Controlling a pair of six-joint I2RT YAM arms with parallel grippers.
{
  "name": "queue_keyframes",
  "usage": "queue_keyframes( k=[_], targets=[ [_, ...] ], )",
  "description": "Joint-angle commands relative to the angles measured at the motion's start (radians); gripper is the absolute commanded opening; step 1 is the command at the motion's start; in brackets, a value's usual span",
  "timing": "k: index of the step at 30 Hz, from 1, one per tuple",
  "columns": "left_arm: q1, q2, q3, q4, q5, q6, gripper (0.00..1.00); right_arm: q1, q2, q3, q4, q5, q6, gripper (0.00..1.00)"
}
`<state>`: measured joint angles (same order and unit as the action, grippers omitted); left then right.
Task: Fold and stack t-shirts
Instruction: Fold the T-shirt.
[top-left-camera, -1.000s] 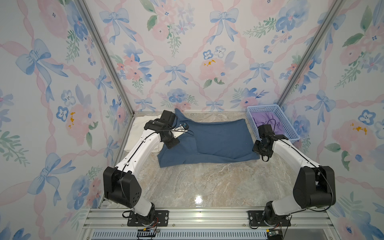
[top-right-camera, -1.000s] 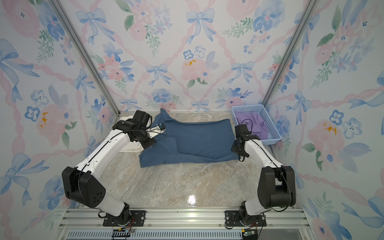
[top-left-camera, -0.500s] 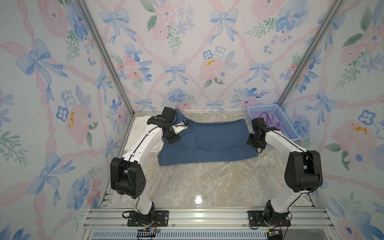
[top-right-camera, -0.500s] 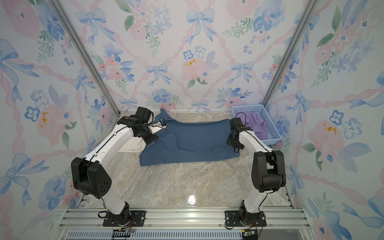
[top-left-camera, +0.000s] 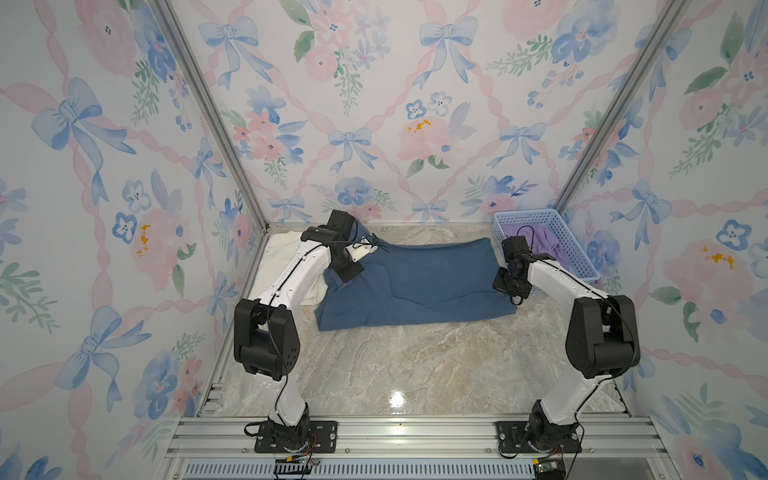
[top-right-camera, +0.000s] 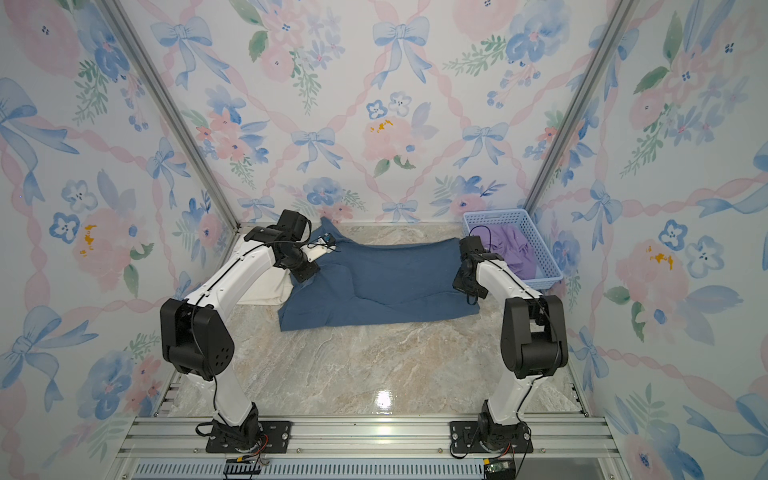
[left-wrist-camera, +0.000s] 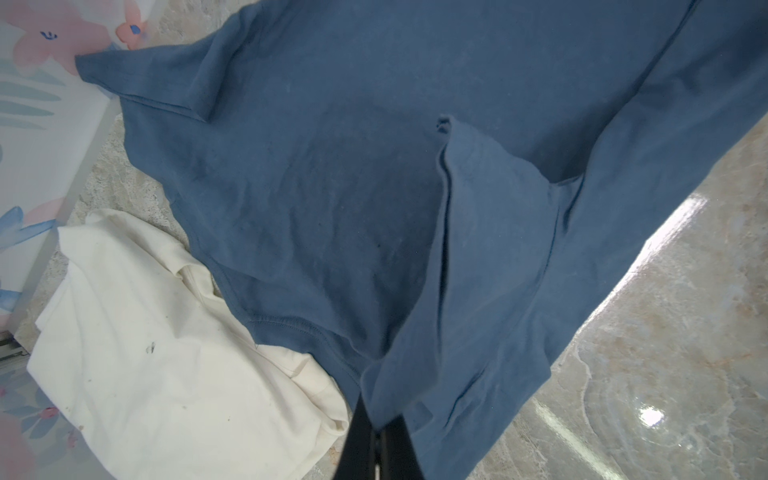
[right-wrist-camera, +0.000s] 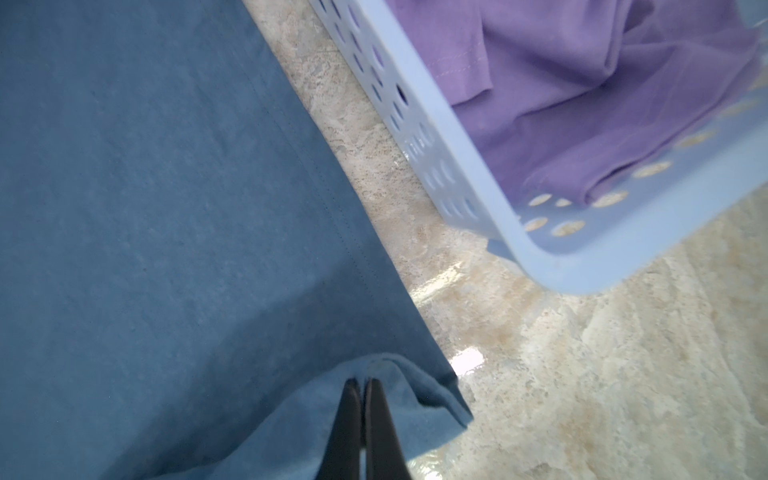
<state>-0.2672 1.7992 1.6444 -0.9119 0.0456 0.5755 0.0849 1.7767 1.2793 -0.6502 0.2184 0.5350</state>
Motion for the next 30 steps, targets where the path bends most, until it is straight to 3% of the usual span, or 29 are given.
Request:
queue_keyframes(
  k=[1,15,16,19,20,23,30],
  targets=[
    [0.014,0.043,0.038,0.011,-0.011,-0.036,0.00,-0.020,-0.051,-0.033,0.002,0.032,0.018,0.00],
    [0.023,0.104,0.069,0.018,-0.029,-0.046,0.00,-0.028,-0.052,-0.040,0.027,0.052,0.041,0.00],
    [0.022,0.108,0.071,0.018,-0.030,-0.046,0.00,-0.028,-0.045,-0.034,0.027,0.052,0.043,0.03],
    [0.022,0.117,0.074,0.019,-0.028,-0.047,0.00,-0.024,-0.027,-0.019,0.025,0.040,0.039,0.46],
    [0.022,0.121,0.075,0.020,-0.029,-0.047,0.02,-0.019,-0.026,-0.017,0.030,0.040,0.033,0.55],
    [0.022,0.137,0.082,0.024,-0.028,-0.084,0.05,0.017,-0.050,-0.026,0.044,0.073,0.012,0.63],
    [0.022,0.219,0.152,0.038,-0.054,-0.131,0.08,0.161,-0.189,-0.060,0.023,0.144,-0.024,0.65]
  ],
)
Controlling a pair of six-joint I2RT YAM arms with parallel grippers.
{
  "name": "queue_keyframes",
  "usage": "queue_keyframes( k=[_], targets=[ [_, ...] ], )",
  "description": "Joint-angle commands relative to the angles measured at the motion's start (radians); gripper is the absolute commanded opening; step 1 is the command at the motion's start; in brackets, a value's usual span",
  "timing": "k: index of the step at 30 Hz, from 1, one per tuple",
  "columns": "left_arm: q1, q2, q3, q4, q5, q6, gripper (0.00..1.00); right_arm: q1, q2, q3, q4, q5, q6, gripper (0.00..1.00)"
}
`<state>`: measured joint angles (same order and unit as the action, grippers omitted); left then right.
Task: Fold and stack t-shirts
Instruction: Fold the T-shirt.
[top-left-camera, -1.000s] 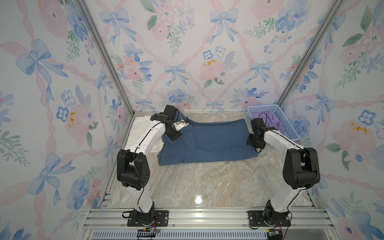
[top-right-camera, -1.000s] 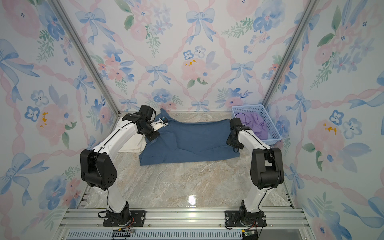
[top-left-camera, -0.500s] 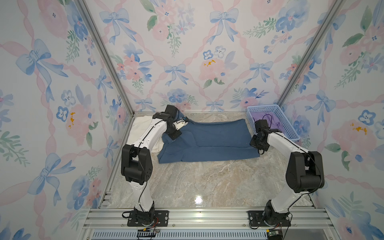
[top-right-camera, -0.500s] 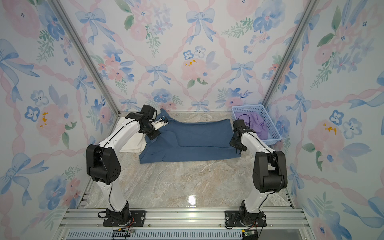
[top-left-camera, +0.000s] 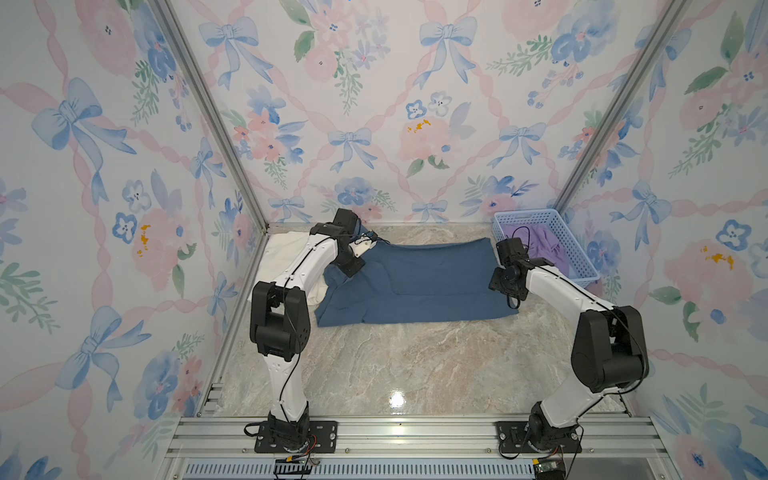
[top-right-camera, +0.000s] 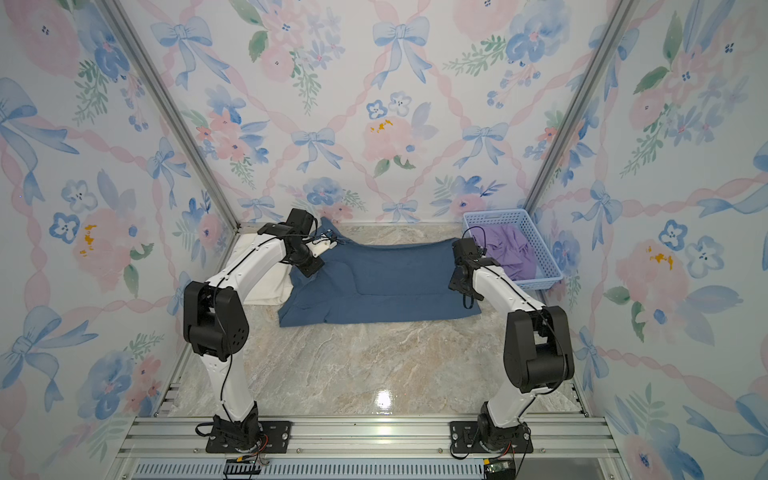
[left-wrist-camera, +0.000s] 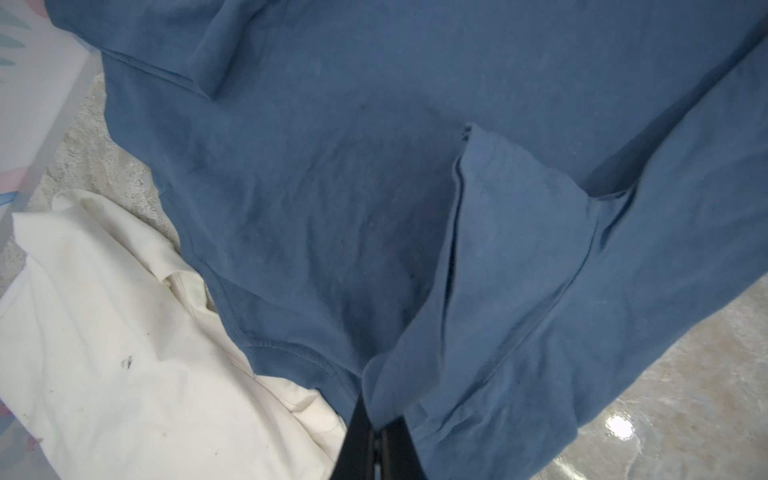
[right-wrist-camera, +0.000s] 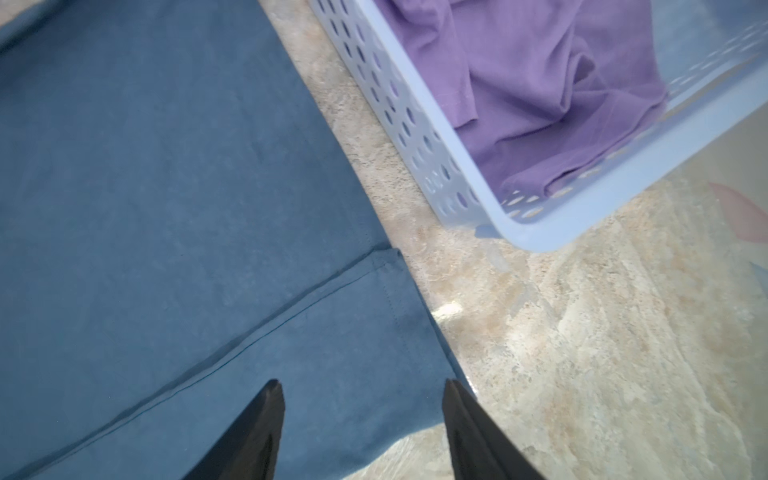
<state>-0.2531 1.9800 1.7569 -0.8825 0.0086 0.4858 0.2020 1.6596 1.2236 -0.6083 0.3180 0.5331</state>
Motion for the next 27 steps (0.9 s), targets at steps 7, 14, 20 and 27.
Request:
queue_keyframes(
  k=[7,14,20,27],
  targets=[
    [0.008,0.162,0.156,0.016,-0.111,-0.115,0.31,0.106,-0.176,-0.061,-0.065,0.027,-0.015,0.65],
    [0.008,0.162,0.202,0.017,-0.127,-0.163,0.66,0.108,-0.225,-0.113,-0.088,0.001,-0.021,0.66],
    [-0.036,-0.063,-0.012,-0.019,-0.070,-0.051,0.70,0.098,-0.201,-0.124,-0.096,-0.061,-0.038,0.59],
    [-0.100,-0.224,-0.342,-0.069,-0.143,0.104,0.69,0.028,-0.111,-0.099,-0.056,-0.218,-0.033,0.18]
  ],
)
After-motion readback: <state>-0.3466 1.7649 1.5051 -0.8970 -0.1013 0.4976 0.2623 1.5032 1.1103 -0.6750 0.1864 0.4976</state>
